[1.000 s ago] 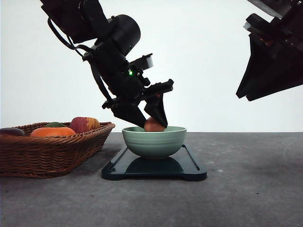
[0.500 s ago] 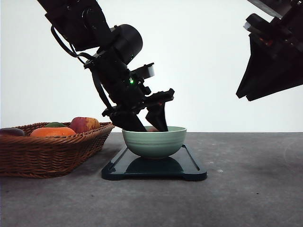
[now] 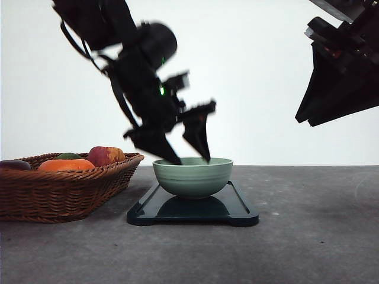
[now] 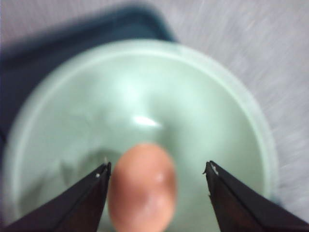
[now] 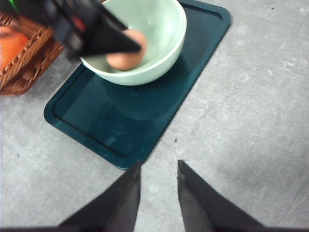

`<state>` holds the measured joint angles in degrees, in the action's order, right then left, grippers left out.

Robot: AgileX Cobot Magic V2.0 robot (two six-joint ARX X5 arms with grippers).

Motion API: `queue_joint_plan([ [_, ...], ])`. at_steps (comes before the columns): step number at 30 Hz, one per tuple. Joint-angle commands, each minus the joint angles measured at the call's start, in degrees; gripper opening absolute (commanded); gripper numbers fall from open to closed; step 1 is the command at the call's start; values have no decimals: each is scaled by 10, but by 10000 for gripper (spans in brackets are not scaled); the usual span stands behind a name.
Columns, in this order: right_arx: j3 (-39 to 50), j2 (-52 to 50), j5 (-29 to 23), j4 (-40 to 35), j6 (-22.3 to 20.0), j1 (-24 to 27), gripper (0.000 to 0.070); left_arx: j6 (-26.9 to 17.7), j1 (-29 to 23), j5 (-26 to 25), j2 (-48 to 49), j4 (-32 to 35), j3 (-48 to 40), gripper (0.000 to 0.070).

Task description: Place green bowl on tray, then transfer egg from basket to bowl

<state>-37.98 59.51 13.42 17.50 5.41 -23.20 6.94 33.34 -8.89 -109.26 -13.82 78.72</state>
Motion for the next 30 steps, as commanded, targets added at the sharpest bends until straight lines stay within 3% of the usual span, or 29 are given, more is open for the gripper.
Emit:
queue_joint_plan([
  [1,-3,4,1,-3,5,-3,146,4,5,0,18,1,15,390],
  [8,-3,4,1,-3,5,-3,146,32,5,0,112,-60,15,390],
  [17,-3,4,1,-3,1,-3,146,34,3,1,233,-155,-8,390],
  [30,-3,4,1,-3,1,-3,146,52,-40,30,477,-103,-289,390],
])
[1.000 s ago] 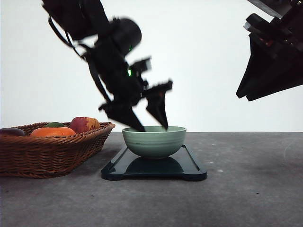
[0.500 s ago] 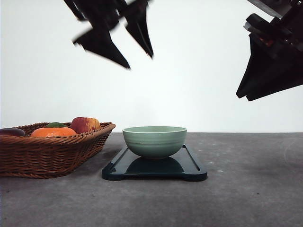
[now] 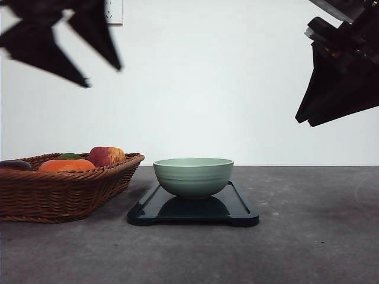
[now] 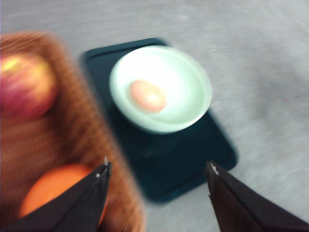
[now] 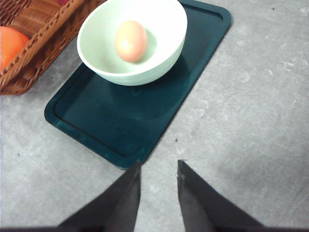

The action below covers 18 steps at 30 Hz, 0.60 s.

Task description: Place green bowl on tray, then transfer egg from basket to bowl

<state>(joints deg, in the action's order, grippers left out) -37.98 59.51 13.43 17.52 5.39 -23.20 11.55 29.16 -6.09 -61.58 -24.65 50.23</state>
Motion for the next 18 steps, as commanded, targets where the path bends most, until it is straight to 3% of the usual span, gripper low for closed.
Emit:
queue_joint_plan([
  [1,-3,4,1,-3,1,-3,147,6,-4,2,16,5,-19,390],
  [6,-3,4,1,-3,-1,-3,146,20,-30,2,64,1,-64,390],
  [15,-3,4,26,9,-1,-3,143,31,-36,1,66,-44,-66,382],
  [17,-3,3,28,10,0,-3,1,30,-36,1,66,-45,-66,135],
  [18,-3,3,29,9,-1,-3,6,31,-36,1,66,-45,-66,29],
])
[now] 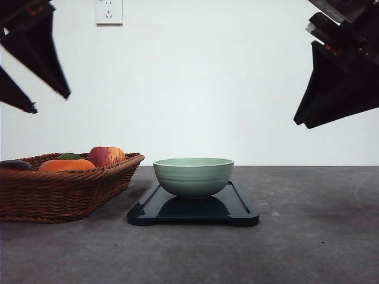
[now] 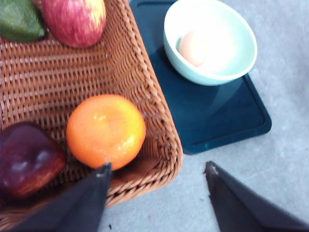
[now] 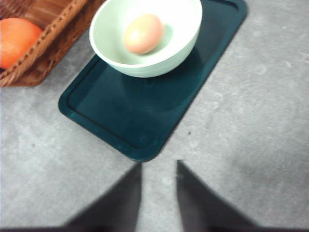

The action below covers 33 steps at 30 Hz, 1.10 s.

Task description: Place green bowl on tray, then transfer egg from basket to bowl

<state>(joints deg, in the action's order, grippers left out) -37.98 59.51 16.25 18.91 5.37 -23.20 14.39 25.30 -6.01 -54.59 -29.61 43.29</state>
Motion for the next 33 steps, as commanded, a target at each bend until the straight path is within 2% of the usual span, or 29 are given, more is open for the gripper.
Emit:
queue_joint_plan([
  [1,-3,3,3,-5,0,-3,7,2,2,0,-4,4,4,0],
  [5,-3,3,20,1,0,-3,7,2,2,0,-4,-4,4,0],
  [19,-3,3,19,0,0,-3,7,-1,4,0,8,-4,4,0],
  [23,-3,3,19,0,0,-3,7,-48,-4,1,26,-7,1,0],
  [26,-3,3,19,0,0,-3,7,-62,-32,1,56,14,-23,0],
  [33,-3,3,18,0,0,-3,7,-70,-123,1,196,120,-148,0],
])
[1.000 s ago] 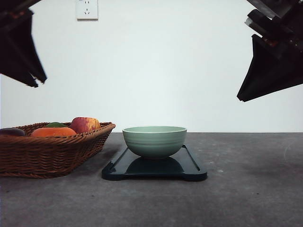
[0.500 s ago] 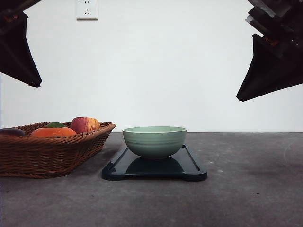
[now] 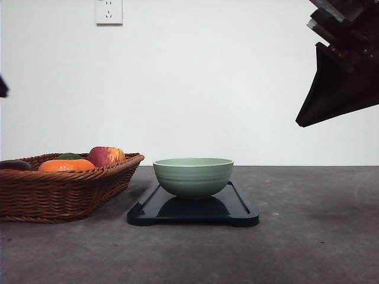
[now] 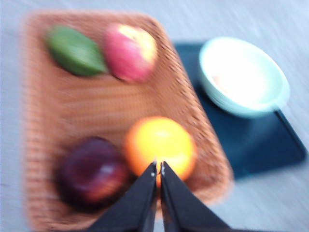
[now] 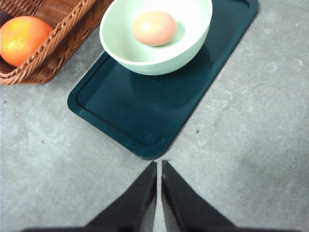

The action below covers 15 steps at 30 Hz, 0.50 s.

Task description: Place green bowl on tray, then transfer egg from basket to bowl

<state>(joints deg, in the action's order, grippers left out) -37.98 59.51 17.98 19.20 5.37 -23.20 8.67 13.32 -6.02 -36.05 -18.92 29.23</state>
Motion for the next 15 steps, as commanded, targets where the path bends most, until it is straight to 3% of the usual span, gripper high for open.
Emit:
queue_joint_plan([
  [1,-3,3,1,-3,0,-3,7,-15,-17,1,36,29,-28,0],
  [6,-3,3,1,-3,0,-3,7,-16,-75,2,169,79,-130,0],
  [15,-3,3,1,-3,0,-3,7,-15,-132,18,321,83,-246,0],
])
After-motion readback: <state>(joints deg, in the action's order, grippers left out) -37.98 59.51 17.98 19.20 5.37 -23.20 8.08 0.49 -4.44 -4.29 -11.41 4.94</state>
